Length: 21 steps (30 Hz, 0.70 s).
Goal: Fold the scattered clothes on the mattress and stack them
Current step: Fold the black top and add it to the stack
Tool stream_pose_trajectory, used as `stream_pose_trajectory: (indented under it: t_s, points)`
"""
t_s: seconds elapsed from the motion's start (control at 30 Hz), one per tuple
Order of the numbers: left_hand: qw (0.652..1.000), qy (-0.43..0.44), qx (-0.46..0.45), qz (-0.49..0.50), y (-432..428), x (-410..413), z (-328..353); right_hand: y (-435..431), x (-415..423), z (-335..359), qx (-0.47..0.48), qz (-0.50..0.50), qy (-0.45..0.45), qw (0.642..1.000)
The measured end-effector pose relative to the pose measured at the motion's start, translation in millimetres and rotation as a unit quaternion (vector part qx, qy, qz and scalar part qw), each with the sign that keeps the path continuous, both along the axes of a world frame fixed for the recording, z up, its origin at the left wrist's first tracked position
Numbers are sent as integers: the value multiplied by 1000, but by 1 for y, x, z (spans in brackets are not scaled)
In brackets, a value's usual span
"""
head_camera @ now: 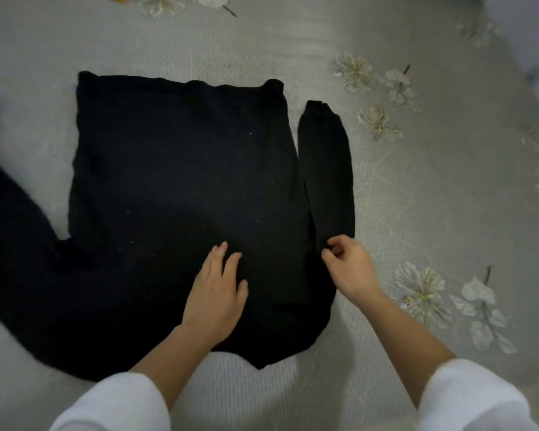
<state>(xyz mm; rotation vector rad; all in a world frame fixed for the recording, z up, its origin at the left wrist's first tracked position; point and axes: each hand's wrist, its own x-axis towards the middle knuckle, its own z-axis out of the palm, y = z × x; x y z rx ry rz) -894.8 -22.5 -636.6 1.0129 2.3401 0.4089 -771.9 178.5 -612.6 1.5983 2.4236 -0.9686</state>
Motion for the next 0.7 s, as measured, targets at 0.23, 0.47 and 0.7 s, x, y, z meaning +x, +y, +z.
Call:
stream_pose_trajectory:
  t_s: [0.23,0.47,0.7]
  points:
    - [998,45,-34,7,75,36,-58,49,-59,-29,106,103,-48,988]
    - [989,139,-34,19,73,50,-86,112,-15,-47,19,-182,185,966]
    - [986,153,-56,22,78,52,-80,121,60,-46,-48,-252,123,959]
